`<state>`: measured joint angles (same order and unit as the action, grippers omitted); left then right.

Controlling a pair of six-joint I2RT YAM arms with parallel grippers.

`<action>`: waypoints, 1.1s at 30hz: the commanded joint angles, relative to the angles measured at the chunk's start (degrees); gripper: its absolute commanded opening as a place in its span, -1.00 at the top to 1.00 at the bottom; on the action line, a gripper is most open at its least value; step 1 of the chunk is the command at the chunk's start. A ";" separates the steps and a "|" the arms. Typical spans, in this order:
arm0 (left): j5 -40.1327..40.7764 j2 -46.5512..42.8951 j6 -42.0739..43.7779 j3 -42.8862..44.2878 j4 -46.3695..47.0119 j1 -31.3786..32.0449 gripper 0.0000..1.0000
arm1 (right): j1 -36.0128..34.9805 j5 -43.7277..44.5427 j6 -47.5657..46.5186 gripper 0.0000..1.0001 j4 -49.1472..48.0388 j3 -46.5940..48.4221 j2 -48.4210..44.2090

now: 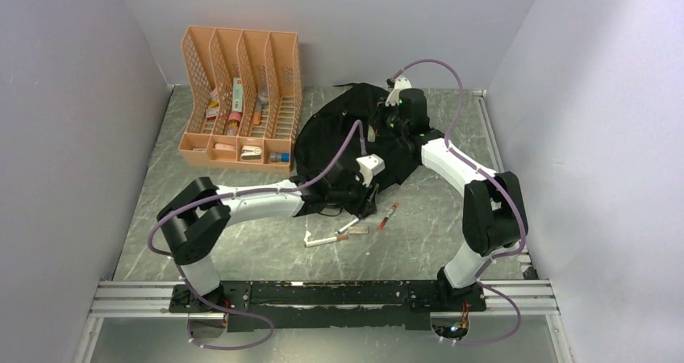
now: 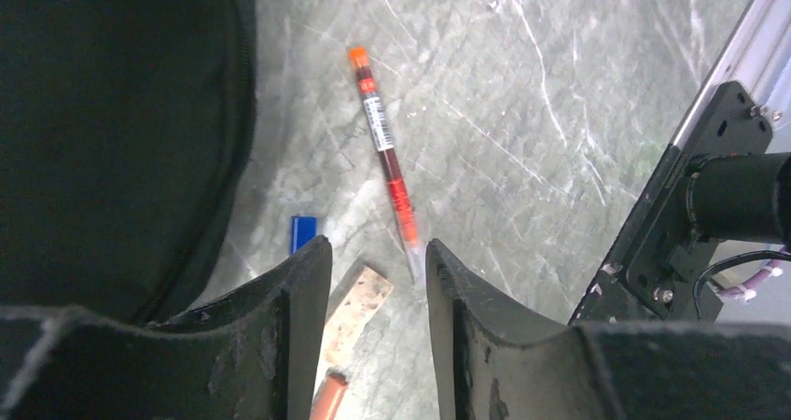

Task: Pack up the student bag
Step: Pick up the stationery from the center of the board.

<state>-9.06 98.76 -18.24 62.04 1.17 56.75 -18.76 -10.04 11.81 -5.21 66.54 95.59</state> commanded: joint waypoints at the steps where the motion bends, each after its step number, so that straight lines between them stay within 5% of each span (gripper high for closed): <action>1: 3.38 4.48 0.23 4.07 1.56 3.52 0.09 | 0.74 -1.27 0.89 1.00 -0.15 0.96 -1.21; 21: 18.43 18.68 -1.05 15.62 -9.35 10.93 0.18 | 2.24 -2.88 0.93 1.00 -0.58 0.16 -1.34; 33: 20.58 23.61 -1.62 18.72 -11.19 11.91 0.21 | 2.20 -3.23 0.09 1.00 0.60 0.88 -0.93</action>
<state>9.50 119.00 -19.11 78.50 -7.20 68.20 -16.93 -12.51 12.40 -4.99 66.52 95.61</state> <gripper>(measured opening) 0.398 0.040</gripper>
